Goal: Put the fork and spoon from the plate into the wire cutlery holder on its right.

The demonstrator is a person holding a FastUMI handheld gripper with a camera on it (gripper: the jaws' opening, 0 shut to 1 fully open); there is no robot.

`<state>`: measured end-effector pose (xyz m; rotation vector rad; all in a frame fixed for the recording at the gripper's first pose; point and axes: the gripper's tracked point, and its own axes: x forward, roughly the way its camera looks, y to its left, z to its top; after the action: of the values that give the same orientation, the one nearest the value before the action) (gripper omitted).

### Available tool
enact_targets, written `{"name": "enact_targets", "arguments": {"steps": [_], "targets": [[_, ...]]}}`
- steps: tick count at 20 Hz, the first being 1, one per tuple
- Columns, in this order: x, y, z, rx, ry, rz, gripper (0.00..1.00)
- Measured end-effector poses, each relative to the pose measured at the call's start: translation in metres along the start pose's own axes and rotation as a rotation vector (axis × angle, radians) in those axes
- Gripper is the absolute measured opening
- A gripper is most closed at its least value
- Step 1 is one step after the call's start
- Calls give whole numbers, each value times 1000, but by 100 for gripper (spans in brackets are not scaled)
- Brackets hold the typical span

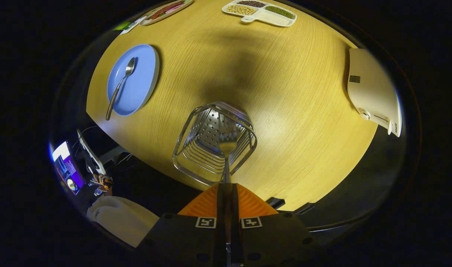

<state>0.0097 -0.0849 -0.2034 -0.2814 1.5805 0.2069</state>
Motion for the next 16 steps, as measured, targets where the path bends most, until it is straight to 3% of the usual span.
{"name": "enact_targets", "arguments": {"steps": [5,9,10,12,13,16], "targets": [[-14,11,16,10,-64,24,20],[-30,21,25,29,-168,61,59],[-36,25,27,38,-207,70,76],[-48,35,32,52,-298,100,93],[-56,40,33,61,-345,106,99],[-71,53,38,79,-488,105,99]]}}
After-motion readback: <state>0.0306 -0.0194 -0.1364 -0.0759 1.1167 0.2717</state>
